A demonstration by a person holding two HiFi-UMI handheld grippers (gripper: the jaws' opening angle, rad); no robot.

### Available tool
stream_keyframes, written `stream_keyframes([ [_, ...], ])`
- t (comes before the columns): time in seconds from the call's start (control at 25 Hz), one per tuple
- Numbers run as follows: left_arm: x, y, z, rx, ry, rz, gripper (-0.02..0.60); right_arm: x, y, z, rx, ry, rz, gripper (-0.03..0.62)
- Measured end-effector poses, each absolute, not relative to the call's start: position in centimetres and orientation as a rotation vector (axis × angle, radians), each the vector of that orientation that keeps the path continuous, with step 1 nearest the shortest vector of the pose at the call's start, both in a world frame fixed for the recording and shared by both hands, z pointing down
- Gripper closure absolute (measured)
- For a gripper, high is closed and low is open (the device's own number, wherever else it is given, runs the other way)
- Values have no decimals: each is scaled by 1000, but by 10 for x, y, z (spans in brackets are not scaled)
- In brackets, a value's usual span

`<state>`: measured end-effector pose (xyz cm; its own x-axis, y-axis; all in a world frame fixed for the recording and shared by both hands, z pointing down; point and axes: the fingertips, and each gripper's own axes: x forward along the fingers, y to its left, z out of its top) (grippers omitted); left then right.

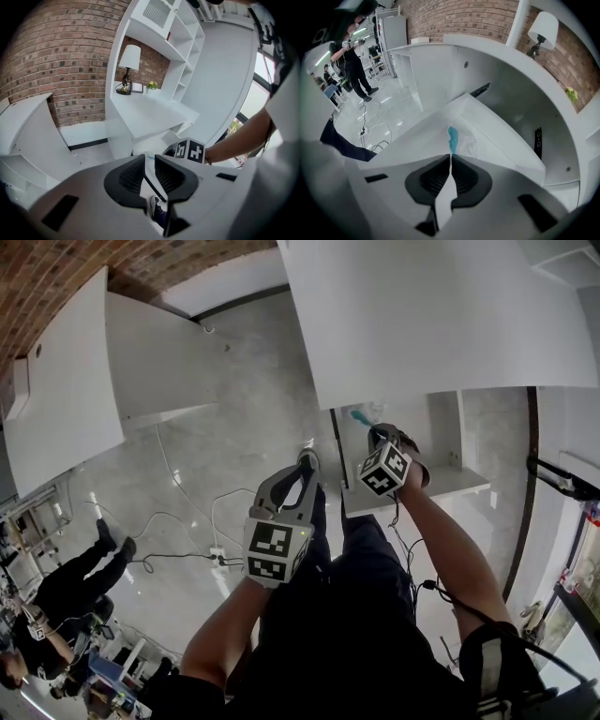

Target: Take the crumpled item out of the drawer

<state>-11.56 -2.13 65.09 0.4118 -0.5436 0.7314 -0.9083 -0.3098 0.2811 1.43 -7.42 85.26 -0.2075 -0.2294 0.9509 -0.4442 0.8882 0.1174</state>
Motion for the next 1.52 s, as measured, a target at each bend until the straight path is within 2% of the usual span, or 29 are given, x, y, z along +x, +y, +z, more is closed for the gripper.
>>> stream_keyframes([
  [0.52,-74,-45,593,2138,-1209,625,518,30,-58,741,693,-1953,289,585],
  [0.96,-65,-56,551,2177,-1223,542,518,29,-54,628,971,-2203,625,588],
  [1.52,-67,-73,502,2225,-1271,443,518,29,-77,499,1167,-2422,638,589],
])
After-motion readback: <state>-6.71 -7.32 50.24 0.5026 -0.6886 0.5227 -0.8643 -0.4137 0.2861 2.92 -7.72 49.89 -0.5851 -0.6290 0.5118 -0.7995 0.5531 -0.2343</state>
